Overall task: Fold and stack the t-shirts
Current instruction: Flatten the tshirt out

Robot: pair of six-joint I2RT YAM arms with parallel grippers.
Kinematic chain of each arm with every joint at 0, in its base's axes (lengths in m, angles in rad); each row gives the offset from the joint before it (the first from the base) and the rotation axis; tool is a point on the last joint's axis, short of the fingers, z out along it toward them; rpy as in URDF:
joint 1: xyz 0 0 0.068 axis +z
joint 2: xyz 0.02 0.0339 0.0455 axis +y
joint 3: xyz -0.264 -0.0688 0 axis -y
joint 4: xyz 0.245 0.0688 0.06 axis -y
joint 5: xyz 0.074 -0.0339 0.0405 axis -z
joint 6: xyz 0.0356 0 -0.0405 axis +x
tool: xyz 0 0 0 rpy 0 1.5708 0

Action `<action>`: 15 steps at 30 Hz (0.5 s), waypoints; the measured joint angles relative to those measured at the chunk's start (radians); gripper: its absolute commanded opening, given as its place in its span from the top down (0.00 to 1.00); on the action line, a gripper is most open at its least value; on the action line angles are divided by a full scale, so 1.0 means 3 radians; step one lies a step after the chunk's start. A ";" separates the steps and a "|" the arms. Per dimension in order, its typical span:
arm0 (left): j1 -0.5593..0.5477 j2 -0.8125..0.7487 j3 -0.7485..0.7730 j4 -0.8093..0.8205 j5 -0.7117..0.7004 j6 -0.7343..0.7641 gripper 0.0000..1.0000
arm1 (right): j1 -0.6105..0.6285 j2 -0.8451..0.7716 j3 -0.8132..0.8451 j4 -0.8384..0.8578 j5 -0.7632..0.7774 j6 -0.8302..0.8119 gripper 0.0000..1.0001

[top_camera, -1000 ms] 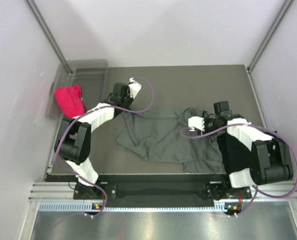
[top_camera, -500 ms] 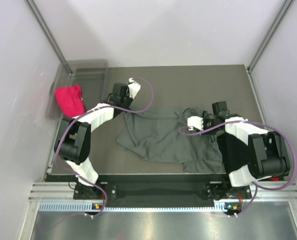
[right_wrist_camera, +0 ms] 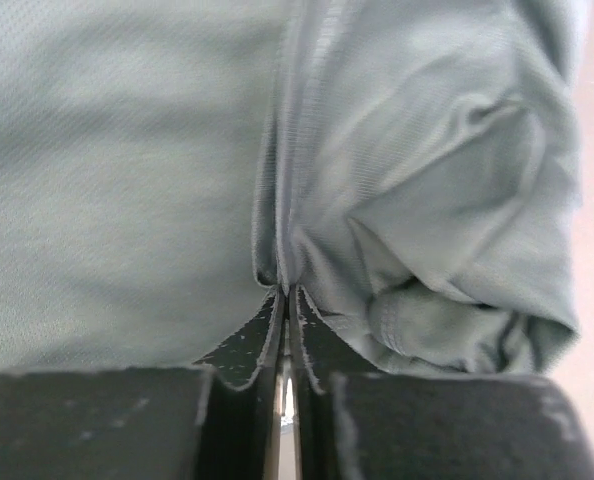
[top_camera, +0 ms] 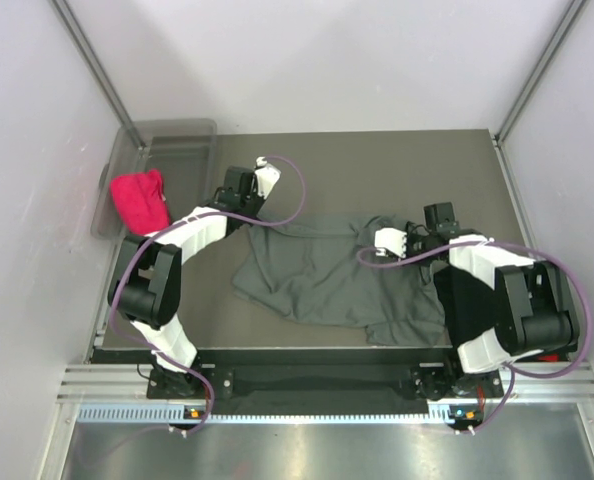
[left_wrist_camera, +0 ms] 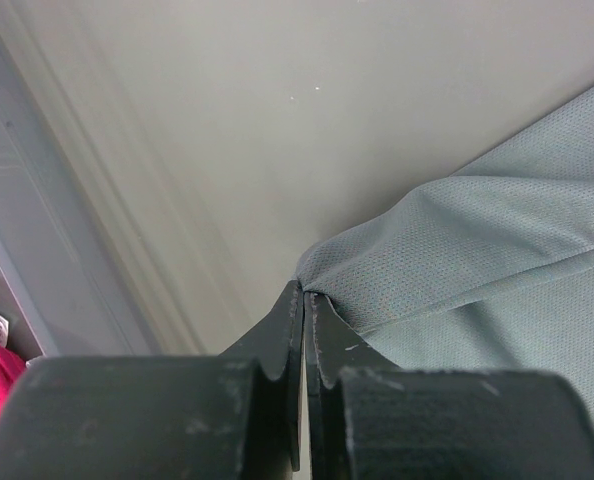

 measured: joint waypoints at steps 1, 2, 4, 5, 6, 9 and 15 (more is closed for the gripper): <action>0.0001 -0.0005 -0.0001 -0.0001 0.0001 0.0000 1.00 | 0.0000 -0.0017 0.0000 0.0020 -0.0001 0.0042 1.00; 0.0004 -0.0015 -0.0001 -0.0008 0.0009 0.0000 1.00 | -0.0001 -0.0056 -0.0001 0.0034 -0.0006 0.0093 1.00; 0.0008 -0.0062 -0.0001 -0.0031 0.0027 0.0001 1.00 | -0.0013 -0.0229 0.0001 0.0042 -0.0031 0.0224 1.00; 0.0010 -0.0113 -0.0004 -0.0058 0.0039 0.0003 1.00 | -0.0024 -0.0354 0.0015 0.0028 -0.0041 0.0298 1.00; 0.0010 -0.0169 -0.0008 -0.0081 0.0064 0.0008 1.00 | -0.0032 -0.0472 0.0062 -0.0014 -0.0051 0.0380 1.00; 0.0014 -0.0479 -0.0014 -0.0226 0.0298 0.0055 1.00 | -0.0134 -0.0726 0.0437 -0.0120 -0.0130 0.0745 1.00; 0.0008 -0.1179 0.0262 -0.0909 0.0904 0.0206 1.00 | -0.0479 -0.0824 0.1542 -0.0132 -0.0112 0.1521 1.00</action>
